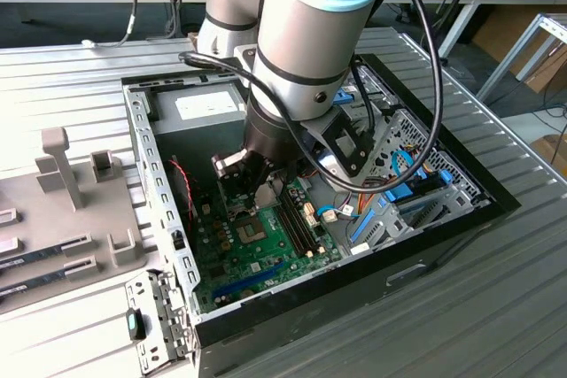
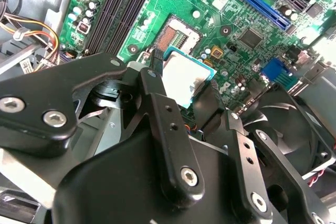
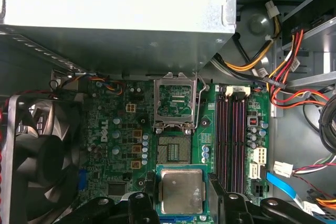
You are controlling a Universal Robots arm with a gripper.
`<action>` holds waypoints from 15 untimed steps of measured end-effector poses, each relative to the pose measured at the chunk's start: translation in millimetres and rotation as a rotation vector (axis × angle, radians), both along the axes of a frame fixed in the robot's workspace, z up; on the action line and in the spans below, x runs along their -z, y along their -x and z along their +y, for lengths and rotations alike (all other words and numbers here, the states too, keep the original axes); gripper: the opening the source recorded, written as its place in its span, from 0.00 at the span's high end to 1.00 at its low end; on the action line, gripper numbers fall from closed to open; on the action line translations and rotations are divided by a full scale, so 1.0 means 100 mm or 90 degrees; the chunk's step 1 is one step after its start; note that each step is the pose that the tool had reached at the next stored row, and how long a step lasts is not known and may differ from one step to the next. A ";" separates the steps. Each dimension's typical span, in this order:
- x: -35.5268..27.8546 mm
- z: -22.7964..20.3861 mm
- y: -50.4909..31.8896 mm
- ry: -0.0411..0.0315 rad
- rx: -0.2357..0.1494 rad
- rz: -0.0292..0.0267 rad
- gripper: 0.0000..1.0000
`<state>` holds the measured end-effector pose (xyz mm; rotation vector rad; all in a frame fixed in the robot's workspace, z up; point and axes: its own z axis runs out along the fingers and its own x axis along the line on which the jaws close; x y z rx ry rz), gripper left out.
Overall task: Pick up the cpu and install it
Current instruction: 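Pick up the cpu and move it towards the insertion slot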
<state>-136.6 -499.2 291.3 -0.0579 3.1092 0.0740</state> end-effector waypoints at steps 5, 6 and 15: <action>0.013 -0.001 -0.001 0.0000 0.000 0.0000 0.53; 0.016 -0.001 -0.001 0.0000 0.000 0.0000 0.53; 0.041 -0.002 -0.001 0.0000 0.000 0.0000 0.53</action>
